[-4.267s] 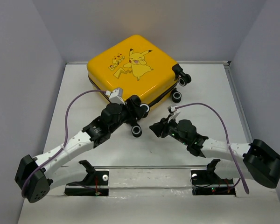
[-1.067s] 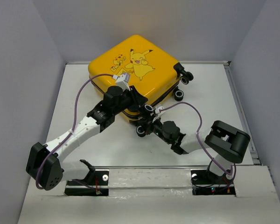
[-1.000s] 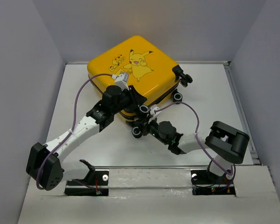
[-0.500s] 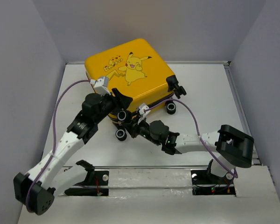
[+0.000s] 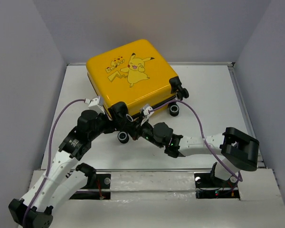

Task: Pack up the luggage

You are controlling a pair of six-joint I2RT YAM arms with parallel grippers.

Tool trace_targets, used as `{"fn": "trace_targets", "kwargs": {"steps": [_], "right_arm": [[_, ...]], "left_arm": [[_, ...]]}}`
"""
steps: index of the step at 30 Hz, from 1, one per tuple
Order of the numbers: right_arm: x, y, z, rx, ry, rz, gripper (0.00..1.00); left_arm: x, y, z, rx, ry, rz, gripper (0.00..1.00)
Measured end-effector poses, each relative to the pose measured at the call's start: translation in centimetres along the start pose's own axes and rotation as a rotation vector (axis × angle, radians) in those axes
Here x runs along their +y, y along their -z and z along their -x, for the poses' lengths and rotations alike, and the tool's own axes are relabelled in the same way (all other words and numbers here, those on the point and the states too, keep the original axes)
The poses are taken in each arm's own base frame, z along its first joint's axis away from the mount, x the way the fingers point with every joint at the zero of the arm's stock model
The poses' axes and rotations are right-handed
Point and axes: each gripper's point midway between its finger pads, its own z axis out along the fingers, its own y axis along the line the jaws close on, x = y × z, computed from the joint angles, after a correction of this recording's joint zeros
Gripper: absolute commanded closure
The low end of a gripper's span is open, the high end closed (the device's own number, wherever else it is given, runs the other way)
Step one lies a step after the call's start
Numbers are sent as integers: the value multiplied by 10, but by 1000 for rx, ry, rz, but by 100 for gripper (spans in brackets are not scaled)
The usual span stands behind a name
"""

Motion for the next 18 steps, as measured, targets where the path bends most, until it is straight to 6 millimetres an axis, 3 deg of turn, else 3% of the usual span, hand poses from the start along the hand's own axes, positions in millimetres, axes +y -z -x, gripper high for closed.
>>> {"fn": "trace_targets", "kwargs": {"steps": [9,13,15,18], "right_arm": [[-1,5,-3,-6,-29,7,93],[-10,16,-10,7,-51,-12,68],[-13,22,-18,23,-61,-15,59],[-30,30,-37,73,-65,-49,58]], "left_arm": [[-15,-16,-3,39,30,-73,31],[-21,-20,-4,54,49,-98,34],[-26,-24,-5,66,60,-121,36],[-33,-30,-4,75,75,-156,37]]}}
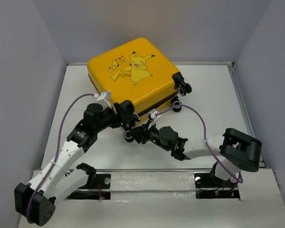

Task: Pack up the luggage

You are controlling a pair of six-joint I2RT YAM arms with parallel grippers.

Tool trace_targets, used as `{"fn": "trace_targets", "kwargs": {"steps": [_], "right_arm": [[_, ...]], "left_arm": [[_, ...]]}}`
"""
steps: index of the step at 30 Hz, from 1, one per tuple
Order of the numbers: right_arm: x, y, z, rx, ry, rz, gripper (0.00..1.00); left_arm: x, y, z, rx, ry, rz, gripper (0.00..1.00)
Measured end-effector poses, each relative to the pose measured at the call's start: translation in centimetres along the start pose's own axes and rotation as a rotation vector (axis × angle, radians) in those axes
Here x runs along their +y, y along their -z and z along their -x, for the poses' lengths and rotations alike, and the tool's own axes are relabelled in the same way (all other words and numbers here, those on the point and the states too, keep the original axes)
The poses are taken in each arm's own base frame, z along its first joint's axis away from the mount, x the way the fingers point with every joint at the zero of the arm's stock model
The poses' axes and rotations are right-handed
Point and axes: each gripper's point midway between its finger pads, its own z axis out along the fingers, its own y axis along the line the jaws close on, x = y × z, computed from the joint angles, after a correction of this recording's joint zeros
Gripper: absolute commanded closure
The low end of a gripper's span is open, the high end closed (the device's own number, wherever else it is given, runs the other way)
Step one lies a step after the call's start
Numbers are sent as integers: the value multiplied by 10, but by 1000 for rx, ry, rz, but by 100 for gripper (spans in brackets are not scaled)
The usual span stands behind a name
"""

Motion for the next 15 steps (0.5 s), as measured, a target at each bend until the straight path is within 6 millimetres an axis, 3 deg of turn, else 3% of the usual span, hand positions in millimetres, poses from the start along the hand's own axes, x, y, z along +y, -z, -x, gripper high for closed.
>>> {"fn": "trace_targets", "kwargs": {"steps": [4,8,12,15], "right_arm": [[-33,1,-15,42,-2,-55,55],[-67,7,-9,19,-27,-92,49],[-85,5,3,-32,-32,-90,46],[-89,-1,-3,-40,-24,-65,45]], "left_arm": [[-10,-12,-4,30,13,-46,37],[-20,-22,-7,57,1,-76,37],[-26,-30,-11,76,-7,-95,37],[-27,-34,-13,86,-9,-98,37]]}}
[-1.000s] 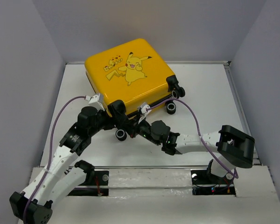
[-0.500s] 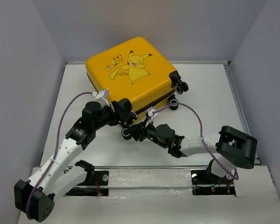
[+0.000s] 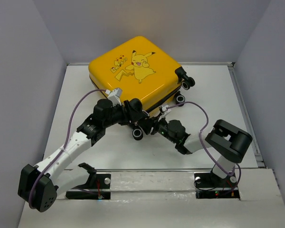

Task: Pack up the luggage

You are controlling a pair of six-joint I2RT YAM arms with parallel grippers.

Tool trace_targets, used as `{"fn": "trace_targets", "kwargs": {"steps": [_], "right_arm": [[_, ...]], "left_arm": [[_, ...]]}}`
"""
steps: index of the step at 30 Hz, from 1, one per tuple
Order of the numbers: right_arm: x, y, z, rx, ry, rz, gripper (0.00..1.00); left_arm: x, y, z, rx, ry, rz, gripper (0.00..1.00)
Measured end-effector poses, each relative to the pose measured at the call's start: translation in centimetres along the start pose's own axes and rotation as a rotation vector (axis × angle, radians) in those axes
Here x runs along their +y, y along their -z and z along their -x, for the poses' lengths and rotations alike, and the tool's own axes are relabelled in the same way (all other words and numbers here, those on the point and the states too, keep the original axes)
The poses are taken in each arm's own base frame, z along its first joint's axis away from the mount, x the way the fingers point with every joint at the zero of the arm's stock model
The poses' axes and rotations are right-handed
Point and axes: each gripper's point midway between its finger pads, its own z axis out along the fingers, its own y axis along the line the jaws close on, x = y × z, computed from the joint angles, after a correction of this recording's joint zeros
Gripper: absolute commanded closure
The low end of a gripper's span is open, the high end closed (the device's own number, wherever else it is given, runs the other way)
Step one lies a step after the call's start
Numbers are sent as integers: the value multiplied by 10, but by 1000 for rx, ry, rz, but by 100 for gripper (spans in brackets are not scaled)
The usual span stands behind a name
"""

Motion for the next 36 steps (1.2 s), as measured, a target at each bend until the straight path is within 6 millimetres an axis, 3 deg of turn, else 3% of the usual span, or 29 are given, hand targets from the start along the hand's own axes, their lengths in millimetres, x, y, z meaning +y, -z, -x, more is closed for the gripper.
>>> {"fn": "trace_targets", "kwargs": {"steps": [9,11,22,29,33,36], "right_arm": [[-14,-10,-53,100,-24,26,45],[-16,-10,-57,104,-36,23,44],[-15,-11,-54,93,-46,25,44],[1,-11,-26,31,-47,69,44],[5,-14,-22,25,-46,83,44],[8,-16,-21,27,-47,97,50]], "left_arm": [[-3,-11,-5,25,-6,-2,38],[-2,-12,-5,28,-6,0,37],[-2,-12,-6,27,-7,2,38],[-2,-12,-5,25,-11,4,38],[-1,-12,-4,21,-11,7,38],[-1,-12,-3,15,-15,10,38]]}}
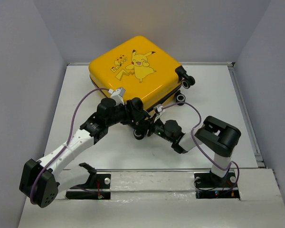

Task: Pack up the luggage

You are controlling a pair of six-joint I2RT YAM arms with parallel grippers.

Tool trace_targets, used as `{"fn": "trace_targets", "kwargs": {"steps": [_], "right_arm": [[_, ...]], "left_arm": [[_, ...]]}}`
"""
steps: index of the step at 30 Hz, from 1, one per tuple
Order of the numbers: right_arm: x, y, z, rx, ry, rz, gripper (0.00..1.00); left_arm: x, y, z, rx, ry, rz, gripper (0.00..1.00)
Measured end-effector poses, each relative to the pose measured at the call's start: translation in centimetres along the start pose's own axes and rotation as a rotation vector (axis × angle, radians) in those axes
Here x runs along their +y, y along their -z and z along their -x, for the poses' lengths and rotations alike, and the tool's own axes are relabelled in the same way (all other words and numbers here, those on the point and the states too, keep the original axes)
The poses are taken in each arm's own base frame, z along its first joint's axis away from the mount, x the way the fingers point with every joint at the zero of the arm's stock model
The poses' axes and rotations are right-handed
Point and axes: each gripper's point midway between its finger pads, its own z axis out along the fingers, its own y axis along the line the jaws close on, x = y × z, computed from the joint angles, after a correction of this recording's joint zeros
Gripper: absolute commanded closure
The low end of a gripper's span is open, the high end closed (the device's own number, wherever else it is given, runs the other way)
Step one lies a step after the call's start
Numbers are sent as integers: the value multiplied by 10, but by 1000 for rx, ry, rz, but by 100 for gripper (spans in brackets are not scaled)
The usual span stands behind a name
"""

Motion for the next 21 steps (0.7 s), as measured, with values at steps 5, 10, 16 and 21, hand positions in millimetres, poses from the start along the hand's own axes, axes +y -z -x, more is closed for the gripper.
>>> {"fn": "trace_targets", "kwargs": {"steps": [5,10,16,21], "right_arm": [[0,-7,0,-4,-7,3,71],[-3,-14,2,-15,-19,-21,78],[-9,-17,6,-32,-29,-61,89],[-11,-18,5,-30,-38,-75,57]], "left_arm": [[3,0,2,-13,-7,14,38],[1,0,0,-2,-9,6,38],[1,0,-2,5,-12,4,38],[1,1,-1,8,-20,10,38]]}}
